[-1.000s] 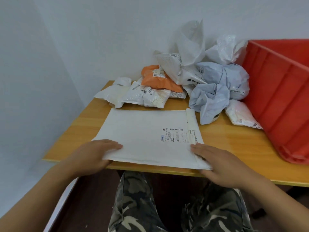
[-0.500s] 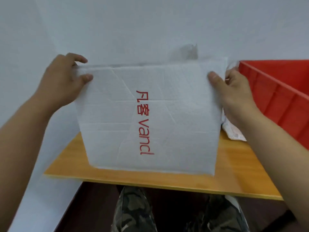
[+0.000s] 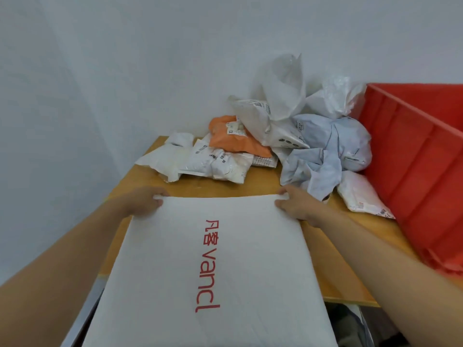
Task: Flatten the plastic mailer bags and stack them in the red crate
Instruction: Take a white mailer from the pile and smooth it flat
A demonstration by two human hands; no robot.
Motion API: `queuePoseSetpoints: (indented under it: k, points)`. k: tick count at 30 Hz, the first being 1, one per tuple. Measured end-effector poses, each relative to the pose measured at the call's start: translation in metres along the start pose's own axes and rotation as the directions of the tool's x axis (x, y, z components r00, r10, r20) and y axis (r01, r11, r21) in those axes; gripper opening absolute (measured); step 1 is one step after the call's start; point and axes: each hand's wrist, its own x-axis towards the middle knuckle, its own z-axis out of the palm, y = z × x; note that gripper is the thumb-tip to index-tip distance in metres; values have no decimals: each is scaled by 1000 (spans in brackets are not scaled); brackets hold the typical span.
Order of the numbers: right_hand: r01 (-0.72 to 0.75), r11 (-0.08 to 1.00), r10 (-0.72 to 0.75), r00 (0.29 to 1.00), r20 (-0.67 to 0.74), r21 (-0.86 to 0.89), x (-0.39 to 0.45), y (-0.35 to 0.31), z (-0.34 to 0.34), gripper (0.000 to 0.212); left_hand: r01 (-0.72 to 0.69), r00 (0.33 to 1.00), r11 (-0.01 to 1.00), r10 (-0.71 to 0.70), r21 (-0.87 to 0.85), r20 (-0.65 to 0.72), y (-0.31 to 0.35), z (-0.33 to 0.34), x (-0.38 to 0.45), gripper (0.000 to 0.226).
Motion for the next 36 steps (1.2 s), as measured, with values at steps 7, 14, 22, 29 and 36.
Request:
queuePoseSetpoints:
  k: [7,14,22,29,36]
  points:
    - [12,949,-35,997,-67,-316,27,18,8,44,-41,994,999,41,9,-99,1,29,31,35]
    - [-66,827,-32,986,-163,-559,40,32,-6,41,-113,967,984,140,136,-212,34,45,39,48]
    - [232,597,-319,947,38,-768,11,-32,41,64,-338,941,914,336,226,50,98,78,0,67]
    - [439,719,-347,899,269,-539,26,-9,74,60,-314,945,935,324,165,-39,99,95,4,54]
    - [391,804,-290,915,280,-448,24,-10,48,65,-294,953,956,294,7,-68,88,84,2,54]
